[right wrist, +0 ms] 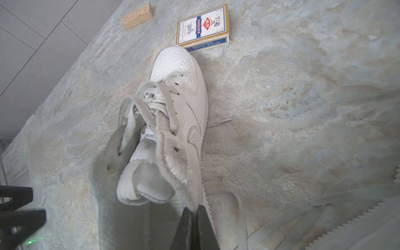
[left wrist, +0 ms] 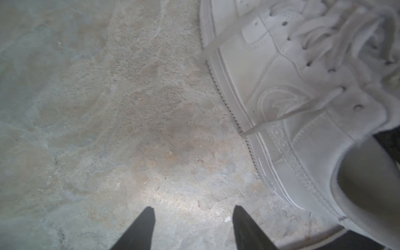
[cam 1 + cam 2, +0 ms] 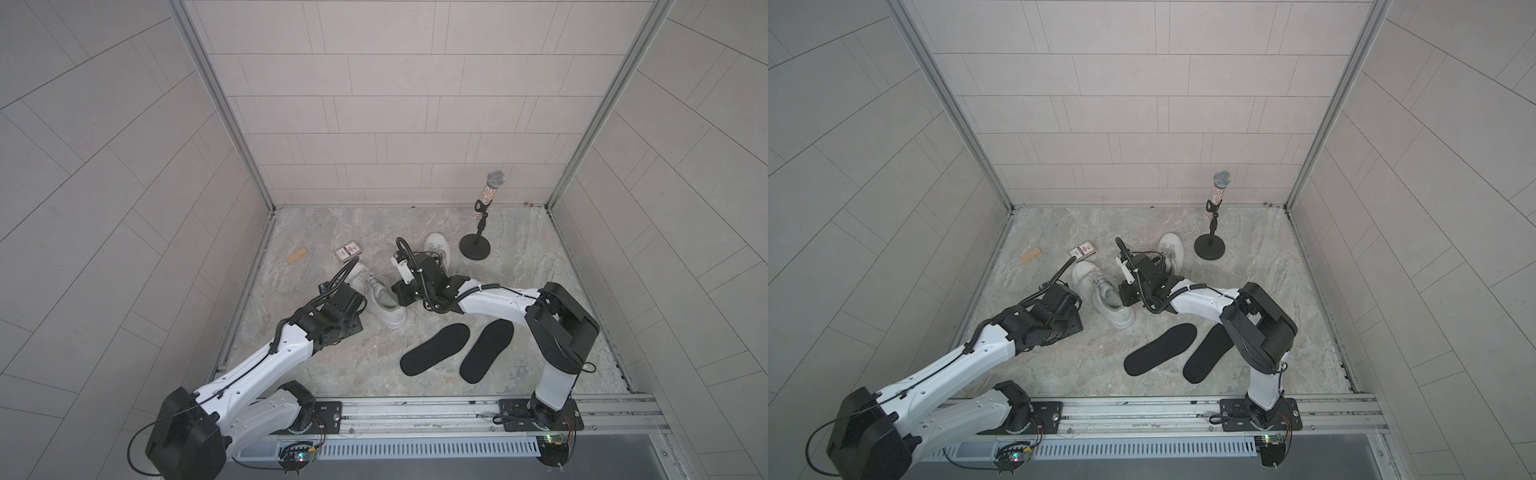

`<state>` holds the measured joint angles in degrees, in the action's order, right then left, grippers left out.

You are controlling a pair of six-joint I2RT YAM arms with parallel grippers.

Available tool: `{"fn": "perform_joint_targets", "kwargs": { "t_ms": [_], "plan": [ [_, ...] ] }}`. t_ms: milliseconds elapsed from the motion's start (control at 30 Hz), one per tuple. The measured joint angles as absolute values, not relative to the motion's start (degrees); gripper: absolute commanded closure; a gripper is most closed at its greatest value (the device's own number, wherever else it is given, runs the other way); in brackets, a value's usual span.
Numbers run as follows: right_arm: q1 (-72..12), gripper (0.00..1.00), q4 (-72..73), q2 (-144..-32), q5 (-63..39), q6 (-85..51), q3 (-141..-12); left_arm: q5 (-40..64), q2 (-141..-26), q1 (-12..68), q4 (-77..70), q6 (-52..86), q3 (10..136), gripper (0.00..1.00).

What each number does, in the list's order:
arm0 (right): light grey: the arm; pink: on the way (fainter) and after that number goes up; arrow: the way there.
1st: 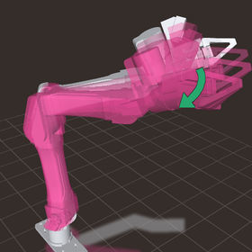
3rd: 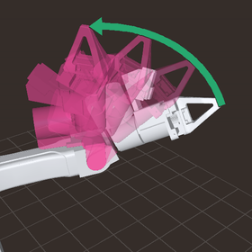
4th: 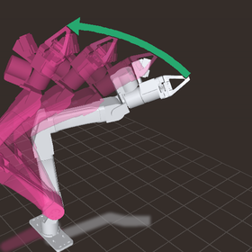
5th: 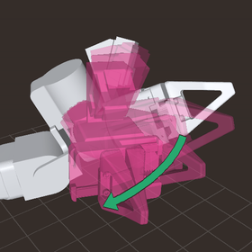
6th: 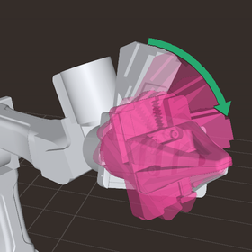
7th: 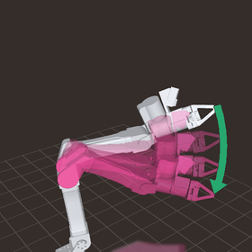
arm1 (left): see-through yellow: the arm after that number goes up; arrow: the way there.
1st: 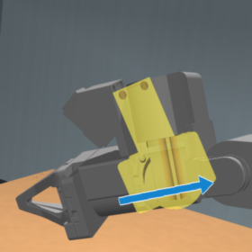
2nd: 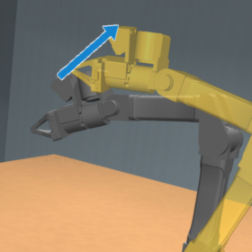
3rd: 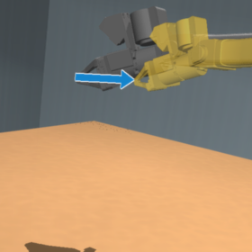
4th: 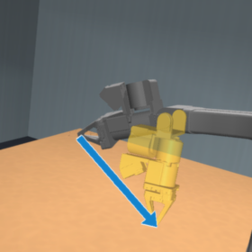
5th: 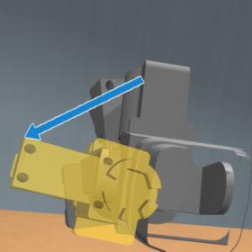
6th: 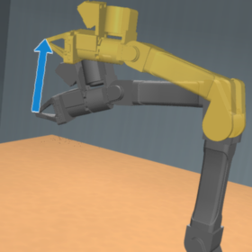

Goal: Insert the insole into the shoe
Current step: Adjust the shoe at the center of the board.

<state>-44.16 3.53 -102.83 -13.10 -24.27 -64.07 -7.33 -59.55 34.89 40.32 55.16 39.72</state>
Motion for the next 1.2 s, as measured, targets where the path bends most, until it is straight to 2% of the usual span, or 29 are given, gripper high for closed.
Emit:
{"fn": "perform_joint_targets", "kwargs": {
  "t_ms": [333,533,633,733,800,933,1033,1100,1167,1200],
  "plan": [
    [-45.76,0.95,9.37,-102.83,-13.28,-30.50,-61.39,-5.41,-71.26,34.76,33.65,54.41,46.76,0.30],
    [-45.80,0.95,10.26,-102.83,-13.32,-31.66,-60.93,-5.80,-75.61,33.26,31.46,54.30,48.23,0.41],
    [-45.84,0.94,10.83,-102.83,-13.72,-31.88,-60.69,-5.69,-76.16,32.32,30.92,53.89,48.31,0.52],
    [-45.87,0.88,10.98,-102.83,-14.41,-31.99,-60.62,-5.37,-76.53,31.79,30.13,52.69,48.51,0.67],
    [-45.89,0.81,10.83,-103.00,-15.00,-31.59,-60.77,-4.82,-77.23,31.59,29.82,51.44,48.93,0.73],
    [-46.02,0.70,9.69,-104.95,-15.42,-30.72,-62.81,-4.32,-78.85,31.40,29.78,49.41,49.52,0.74],
    [-46.02,0.68,8.54,-106.61,-15.27,-29.85,-64.66,-4.25,-78.98,31.33,29.78,48.42,49.52,0.74],
    [-46.02,0.69,7.55,-107.37,-15.07,-29.50,-65.87,-4.10,-78.98,31.27,29.76,48.03,49.52,0.75],
    [-46.02,0.81,6.50,-108.16,-14.85,-29.19,-67.31,-4.05,-79.00,31.24,29.71,47.79,49.52,0.74],
    [-46.09,0.87,6.26,-108.68,-14.63,-29.15,-68.03,-4.16,-79.02,31.24,29.65,47.72,49.52,0.71]
  ]
}}
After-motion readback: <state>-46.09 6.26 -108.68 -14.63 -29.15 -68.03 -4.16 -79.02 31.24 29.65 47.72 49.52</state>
